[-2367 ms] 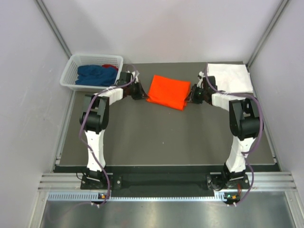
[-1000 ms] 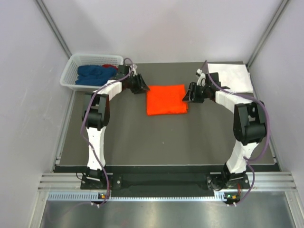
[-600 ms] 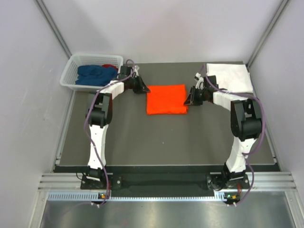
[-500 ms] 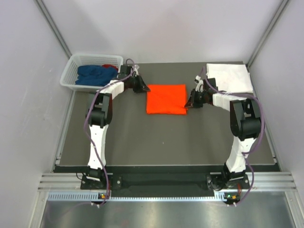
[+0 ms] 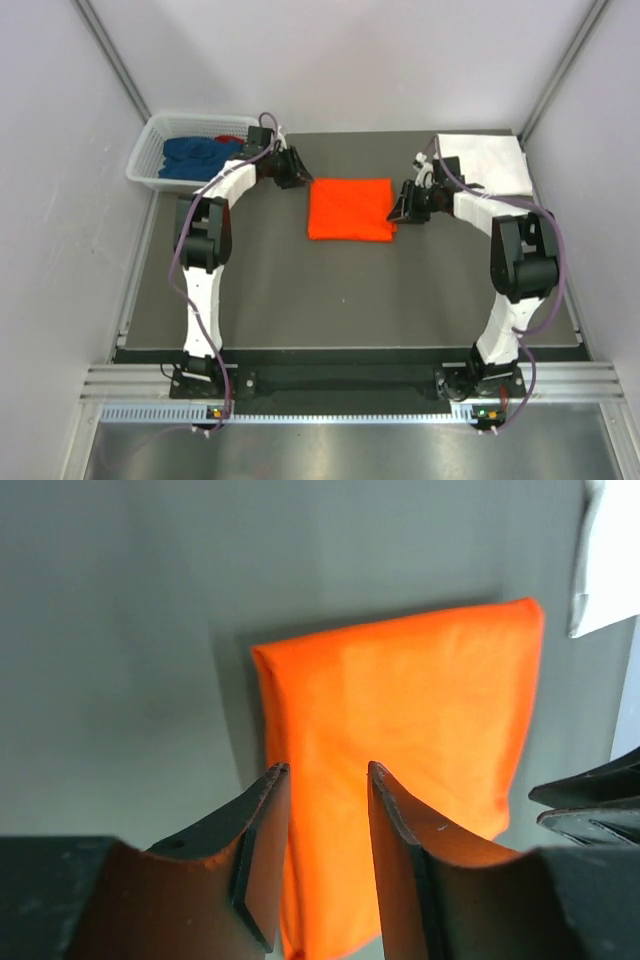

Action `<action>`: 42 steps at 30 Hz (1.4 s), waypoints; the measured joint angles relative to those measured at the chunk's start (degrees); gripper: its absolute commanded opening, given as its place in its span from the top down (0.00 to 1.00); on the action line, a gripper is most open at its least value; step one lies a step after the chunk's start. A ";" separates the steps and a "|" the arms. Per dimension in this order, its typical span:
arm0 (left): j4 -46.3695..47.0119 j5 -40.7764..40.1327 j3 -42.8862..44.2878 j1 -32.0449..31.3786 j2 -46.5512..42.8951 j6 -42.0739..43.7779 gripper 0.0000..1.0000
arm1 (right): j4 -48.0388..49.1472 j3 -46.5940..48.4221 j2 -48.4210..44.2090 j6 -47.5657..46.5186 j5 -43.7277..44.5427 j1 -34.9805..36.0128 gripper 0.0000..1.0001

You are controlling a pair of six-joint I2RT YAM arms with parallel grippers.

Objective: Fold and stack the t-shirts
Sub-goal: Fold the tshirt

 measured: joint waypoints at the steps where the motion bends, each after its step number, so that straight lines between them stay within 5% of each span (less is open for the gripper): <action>1: -0.96 -0.70 0.02 -0.07 -1.38 0.48 0.58 | -0.17 0.37 -0.72 0.39 -1.20 -0.07 0.74; 2: -1.77 -1.27 0.02 -0.15 -2.93 0.90 0.58 | -0.17 0.76 -1.29 0.90 -2.34 -0.07 0.91; 4: -2.64 -1.51 -0.11 -0.52 -5.84 1.49 0.59 | 0.26 2.23 -1.84 2.29 -5.57 0.26 1.00; 11: 6.49 3.93 -14.60 -4.39 -16.33 -2.29 0.60 | 12.52 7.65 2.71 11.32 -18.34 4.09 1.00; 19: 9.31 4.59 -27.32 -6.19 -13.70 -5.20 0.61 | 30.40 6.97 19.65 22.64 -26.53 8.85 1.00; 31: 2.29 -2.27 -23.63 -5.11 -13.35 -3.02 0.61 | 24.83 6.78 18.82 19.17 -27.76 6.62 1.00; 42: 6.38 1.73 -29.73 -6.60 -16.04 -5.79 0.62 | 24.90 18.91 23.19 20.63 -27.12 1.16 1.00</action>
